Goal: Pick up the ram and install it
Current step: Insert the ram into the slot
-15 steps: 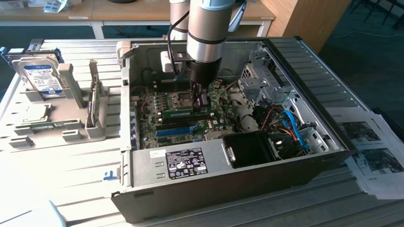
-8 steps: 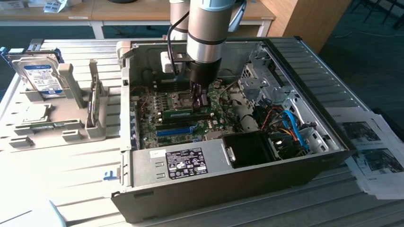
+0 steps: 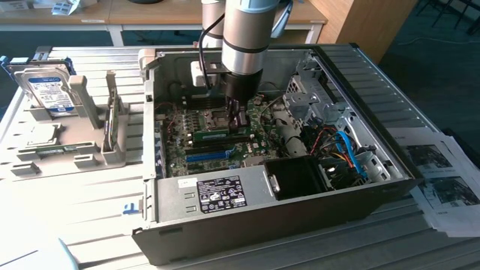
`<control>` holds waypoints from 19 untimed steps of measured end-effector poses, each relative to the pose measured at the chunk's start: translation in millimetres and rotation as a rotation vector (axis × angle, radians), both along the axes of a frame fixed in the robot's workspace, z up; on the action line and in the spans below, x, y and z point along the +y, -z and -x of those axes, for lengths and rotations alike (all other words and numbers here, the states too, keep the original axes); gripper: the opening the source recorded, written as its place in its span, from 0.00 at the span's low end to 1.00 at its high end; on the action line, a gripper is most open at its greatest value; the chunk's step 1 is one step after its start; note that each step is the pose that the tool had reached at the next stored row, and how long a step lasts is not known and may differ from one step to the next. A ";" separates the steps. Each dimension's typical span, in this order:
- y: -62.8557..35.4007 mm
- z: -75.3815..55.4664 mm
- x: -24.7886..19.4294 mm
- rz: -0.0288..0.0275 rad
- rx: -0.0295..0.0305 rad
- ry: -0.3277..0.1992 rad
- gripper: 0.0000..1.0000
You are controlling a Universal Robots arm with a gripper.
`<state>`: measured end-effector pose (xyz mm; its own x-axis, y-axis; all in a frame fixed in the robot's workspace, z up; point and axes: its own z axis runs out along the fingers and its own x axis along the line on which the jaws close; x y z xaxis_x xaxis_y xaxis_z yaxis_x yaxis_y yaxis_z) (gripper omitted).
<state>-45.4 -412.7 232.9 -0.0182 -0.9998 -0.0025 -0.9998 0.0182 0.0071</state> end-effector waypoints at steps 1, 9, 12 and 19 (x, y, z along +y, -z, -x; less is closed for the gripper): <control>0.1 0.0 0.0 0.0000 -0.0001 0.000 0.12; 2.3 0.0 0.0 -0.0005 -0.0001 0.000 0.12; 2.6 0.0 0.0 -0.0002 0.0001 0.000 0.12; 3.8 -0.1 0.1 -0.0003 0.0000 0.000 0.12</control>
<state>-45.3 -412.7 229.1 -0.0182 -0.9998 -0.0028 -0.9998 0.0182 0.0071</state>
